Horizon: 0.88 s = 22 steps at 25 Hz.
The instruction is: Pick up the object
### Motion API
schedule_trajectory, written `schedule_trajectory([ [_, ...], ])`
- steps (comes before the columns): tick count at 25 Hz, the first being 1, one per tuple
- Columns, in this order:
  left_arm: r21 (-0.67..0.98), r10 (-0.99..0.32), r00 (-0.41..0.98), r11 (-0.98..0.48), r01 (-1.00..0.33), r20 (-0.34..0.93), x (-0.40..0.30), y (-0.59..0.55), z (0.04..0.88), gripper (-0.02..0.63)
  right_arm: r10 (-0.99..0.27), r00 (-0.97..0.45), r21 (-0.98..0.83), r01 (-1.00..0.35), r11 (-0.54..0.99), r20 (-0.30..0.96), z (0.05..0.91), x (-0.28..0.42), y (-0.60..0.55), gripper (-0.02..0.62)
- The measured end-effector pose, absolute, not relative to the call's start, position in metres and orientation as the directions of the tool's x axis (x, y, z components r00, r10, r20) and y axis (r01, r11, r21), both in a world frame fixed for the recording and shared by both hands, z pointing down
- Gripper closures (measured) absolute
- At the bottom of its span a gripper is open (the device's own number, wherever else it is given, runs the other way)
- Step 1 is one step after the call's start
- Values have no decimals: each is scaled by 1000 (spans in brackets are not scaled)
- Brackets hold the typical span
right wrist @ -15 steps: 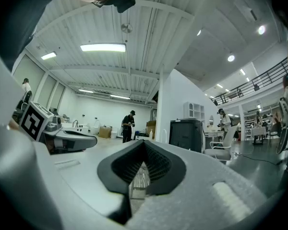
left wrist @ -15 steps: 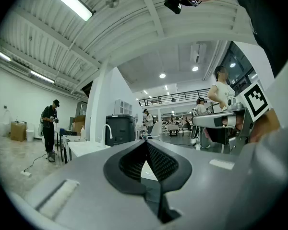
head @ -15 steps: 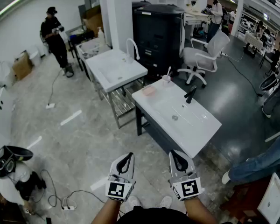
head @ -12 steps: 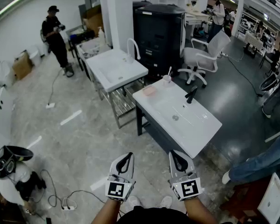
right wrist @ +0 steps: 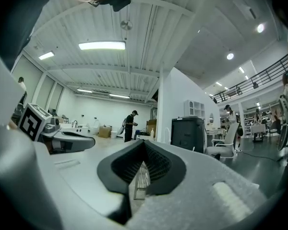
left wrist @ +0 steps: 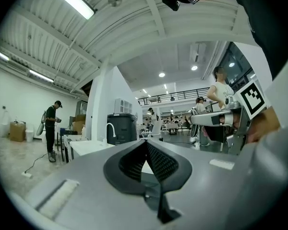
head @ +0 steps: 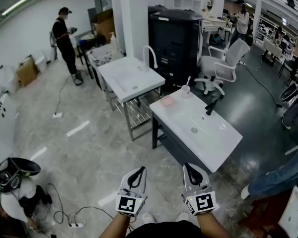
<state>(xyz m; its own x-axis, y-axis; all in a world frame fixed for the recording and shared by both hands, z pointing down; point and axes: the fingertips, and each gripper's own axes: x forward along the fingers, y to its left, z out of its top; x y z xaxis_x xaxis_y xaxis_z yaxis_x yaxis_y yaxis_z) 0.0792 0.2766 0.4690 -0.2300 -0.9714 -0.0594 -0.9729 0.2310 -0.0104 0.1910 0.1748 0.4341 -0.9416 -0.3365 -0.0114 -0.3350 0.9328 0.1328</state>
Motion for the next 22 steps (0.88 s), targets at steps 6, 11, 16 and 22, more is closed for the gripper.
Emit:
schedule_trajectory([
  [6,-21,-972,-232,233,-972,-41,54,289,480,589,-348,-937,137,-347,928,-16,437,172,183,592],
  [11,-39,-975,-223,224,-974,-12,36,292,488,589,-356,-934,107,-356,929,-11,445,154,174,592],
  [16,-42,-976,-217,217,-975,-9,14,273,490,591,-345,-939,104,-344,933,-8,451,127,156,592],
  [22,-54,-975,-222,221,-974,-1,-18,233,492,589,-326,-945,106,-324,940,7,458,91,123,592],
])
